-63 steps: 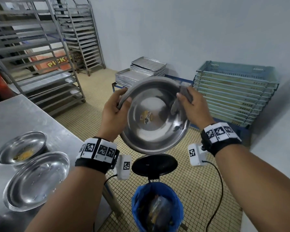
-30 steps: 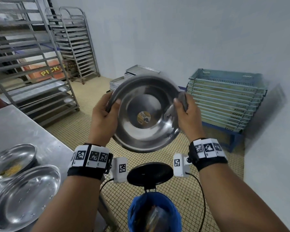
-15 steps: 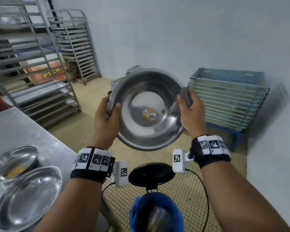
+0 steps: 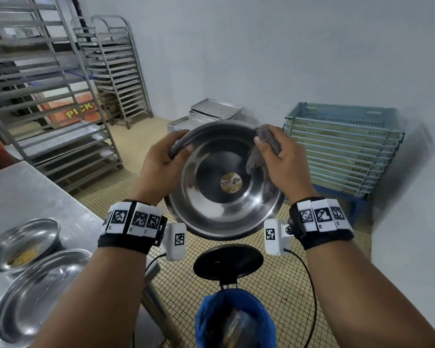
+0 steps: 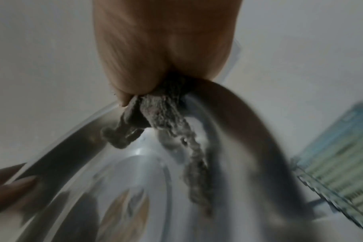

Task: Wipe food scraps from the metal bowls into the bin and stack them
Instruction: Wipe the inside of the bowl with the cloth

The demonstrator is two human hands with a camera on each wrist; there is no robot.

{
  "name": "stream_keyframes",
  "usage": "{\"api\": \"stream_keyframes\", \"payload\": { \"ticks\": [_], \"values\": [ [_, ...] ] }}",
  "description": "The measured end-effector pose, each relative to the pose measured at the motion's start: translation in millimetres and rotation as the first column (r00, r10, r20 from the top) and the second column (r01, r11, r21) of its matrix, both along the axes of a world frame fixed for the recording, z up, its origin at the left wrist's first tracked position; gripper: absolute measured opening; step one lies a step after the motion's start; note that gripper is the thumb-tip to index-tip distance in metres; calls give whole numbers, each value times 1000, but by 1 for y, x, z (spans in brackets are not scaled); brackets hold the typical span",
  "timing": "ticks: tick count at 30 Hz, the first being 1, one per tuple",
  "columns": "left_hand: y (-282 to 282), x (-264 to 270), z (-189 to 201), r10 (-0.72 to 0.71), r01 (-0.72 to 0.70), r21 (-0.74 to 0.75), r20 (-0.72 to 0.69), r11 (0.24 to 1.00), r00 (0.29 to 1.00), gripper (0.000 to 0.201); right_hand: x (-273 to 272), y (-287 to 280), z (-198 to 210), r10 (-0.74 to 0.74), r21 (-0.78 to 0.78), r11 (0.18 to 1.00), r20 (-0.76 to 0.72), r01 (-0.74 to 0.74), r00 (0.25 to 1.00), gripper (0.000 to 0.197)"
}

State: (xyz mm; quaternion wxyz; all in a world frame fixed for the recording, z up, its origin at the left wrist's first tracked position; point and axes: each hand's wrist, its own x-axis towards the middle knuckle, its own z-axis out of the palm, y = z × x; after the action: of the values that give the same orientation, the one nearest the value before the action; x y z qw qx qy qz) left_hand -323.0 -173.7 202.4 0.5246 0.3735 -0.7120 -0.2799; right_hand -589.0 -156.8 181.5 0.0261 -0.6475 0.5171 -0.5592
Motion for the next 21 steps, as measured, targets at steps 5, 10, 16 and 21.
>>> {"api": "stream_keyframes", "payload": {
  "ticks": [5,10,16,21],
  "values": [
    [6,3,-7,62,-56,62,-89,996,994,25,-3,2,-19,-55,45,998,58,52,997,38],
    [14,-8,-15,-25,28,40,-73,999,997,27,0,-3,19,-37,-13,999,-171,35,985,34],
    [13,-3,-15,95,-82,62,-261,995,961,23,-4,4,-22,-86,114,991,116,73,990,38],
    [20,-7,-20,4,10,90,-155,996,988,23,-7,-1,-1,-74,73,994,-72,79,995,36]
  ]
}}
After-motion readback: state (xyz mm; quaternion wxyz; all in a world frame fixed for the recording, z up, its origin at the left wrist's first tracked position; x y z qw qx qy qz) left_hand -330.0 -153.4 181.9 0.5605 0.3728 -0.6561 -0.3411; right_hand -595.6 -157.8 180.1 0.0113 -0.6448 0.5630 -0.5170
